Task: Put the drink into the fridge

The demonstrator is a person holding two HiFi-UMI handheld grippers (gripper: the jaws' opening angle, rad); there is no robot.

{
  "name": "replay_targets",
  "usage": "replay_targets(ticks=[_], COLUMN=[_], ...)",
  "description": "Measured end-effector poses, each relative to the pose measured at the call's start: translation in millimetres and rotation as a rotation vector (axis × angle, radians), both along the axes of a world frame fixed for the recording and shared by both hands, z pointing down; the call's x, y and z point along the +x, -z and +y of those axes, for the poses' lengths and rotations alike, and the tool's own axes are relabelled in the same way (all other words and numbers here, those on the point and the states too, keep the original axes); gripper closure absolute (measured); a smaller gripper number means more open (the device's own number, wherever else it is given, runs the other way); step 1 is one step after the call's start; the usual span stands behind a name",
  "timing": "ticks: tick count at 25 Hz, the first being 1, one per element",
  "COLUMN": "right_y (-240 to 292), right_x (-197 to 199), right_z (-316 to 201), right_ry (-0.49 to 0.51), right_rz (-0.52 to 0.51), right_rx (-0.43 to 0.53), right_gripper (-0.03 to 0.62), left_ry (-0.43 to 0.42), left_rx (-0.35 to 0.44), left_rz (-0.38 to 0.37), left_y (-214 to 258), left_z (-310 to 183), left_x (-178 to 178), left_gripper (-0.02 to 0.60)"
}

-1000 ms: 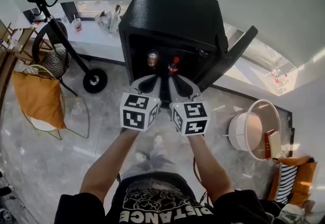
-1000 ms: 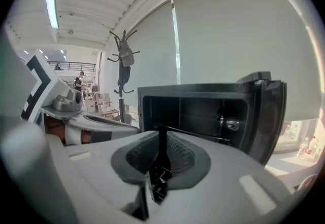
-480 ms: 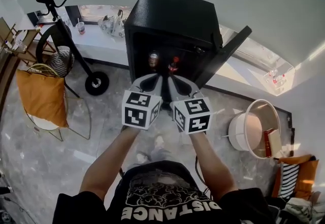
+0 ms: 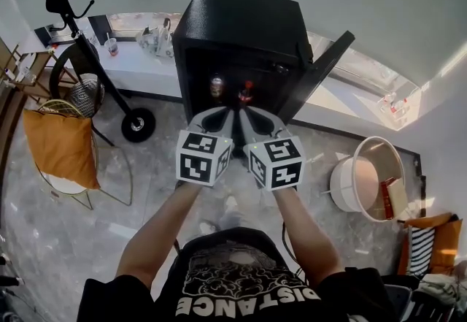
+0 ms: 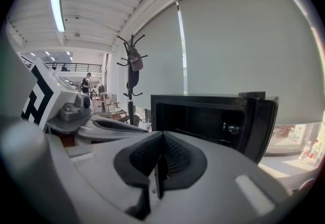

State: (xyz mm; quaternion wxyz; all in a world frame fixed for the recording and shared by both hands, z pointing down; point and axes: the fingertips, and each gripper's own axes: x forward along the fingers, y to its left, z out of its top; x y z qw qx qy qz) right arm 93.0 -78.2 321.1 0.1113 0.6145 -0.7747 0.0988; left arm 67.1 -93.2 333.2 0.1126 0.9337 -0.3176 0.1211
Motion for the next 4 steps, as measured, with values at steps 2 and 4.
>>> replay_targets(ticks=[2,4], right_y=[-0.4,-1.7], right_x=[1.8,3.1], right_z=[-0.6,-1.0], right_ry=[-0.004,-0.007], right_rz=[-0.003,-0.005], right_rx=[-0.001,-0.003], right_gripper=[0.592,0.592], left_ry=[-0.001,-0.002], left_rx=[-0.001,-0.003], left_rz=[0.001,0.002], left_y=[-0.4,-1.3], left_z=[-0.5,-1.2], left_x=[0.9,1.5], left_gripper=[0.577,0.577])
